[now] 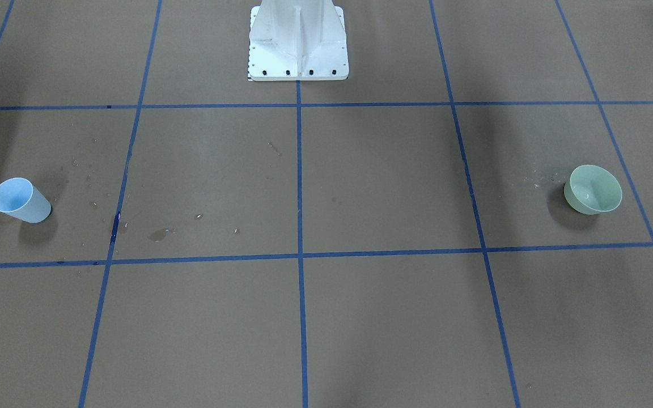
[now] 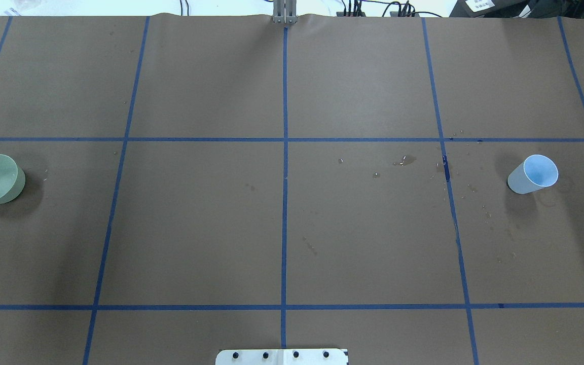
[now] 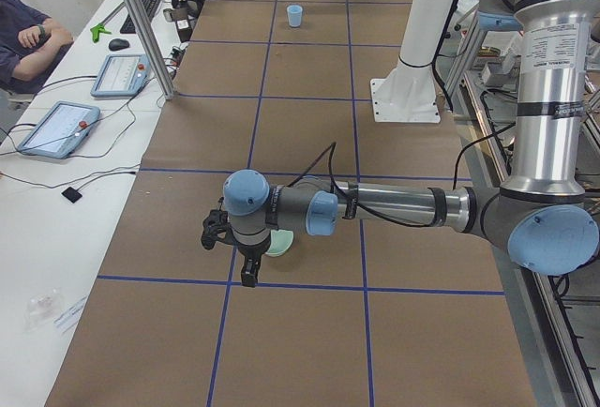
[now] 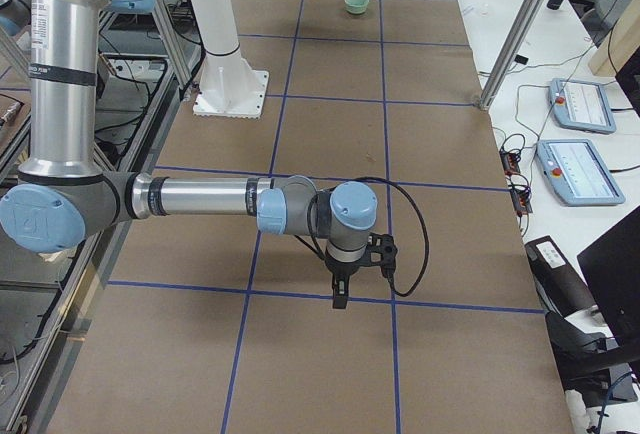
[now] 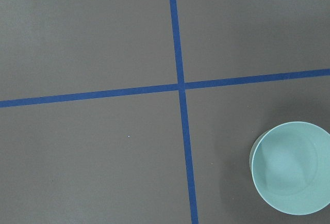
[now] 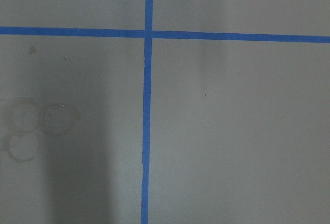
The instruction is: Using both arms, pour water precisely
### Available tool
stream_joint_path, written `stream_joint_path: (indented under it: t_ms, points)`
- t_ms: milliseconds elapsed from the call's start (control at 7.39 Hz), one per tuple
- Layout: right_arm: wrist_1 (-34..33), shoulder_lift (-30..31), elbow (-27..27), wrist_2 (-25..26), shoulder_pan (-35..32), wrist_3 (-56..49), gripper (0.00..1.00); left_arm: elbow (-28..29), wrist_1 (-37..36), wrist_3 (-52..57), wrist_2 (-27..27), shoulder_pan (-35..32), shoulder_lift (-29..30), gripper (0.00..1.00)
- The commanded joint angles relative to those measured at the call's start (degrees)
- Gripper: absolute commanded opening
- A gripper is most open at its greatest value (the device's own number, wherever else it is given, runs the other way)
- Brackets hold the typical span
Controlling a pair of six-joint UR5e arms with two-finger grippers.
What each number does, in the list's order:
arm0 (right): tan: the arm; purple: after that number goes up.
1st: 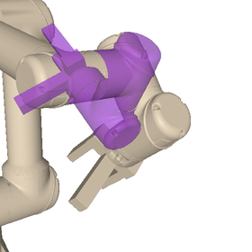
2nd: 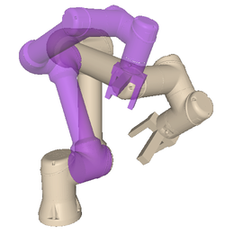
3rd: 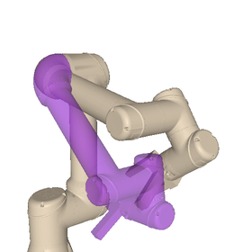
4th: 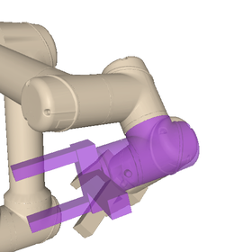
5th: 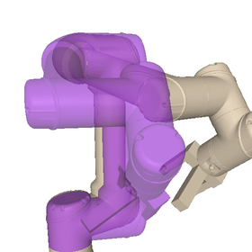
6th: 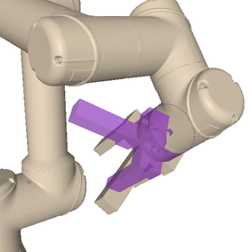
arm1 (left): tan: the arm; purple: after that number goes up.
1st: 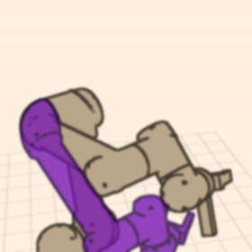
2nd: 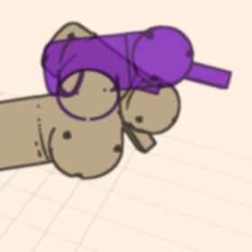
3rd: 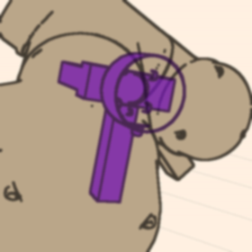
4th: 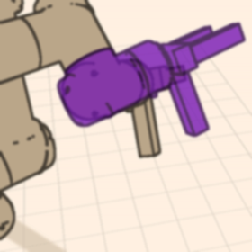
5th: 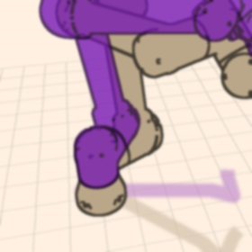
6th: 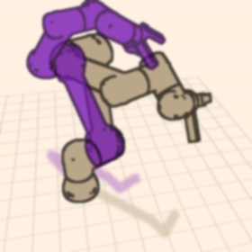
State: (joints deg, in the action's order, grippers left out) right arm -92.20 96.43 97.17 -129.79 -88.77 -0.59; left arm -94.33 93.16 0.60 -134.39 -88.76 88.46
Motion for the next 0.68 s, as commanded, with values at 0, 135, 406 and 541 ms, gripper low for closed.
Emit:
stream_joint_path:
  t_ms: [0,135,406,541]
  points:
    - [2.5,0.2,-1.4,-0.4,-0.1,0.2,0.99,-0.1,0.1,0.0,0.0,0.1,-0.4,1.0]
    - [2.4,0.2,-0.1,-0.5,-0.1,0.2,0.99,-0.2,0.1,-0.1,0.0,0.1,-0.4,1.0]
    - [2.5,1.0,2.9,-1.7,-0.1,3.6,0.99,-0.4,0.0,-0.1,0.0,0.1,-0.5,1.0]
    - [2.6,1.1,2.8,-2.0,-0.1,3.4,0.99,-0.4,0.0,-0.1,0.0,0.1,-0.6,1.0]
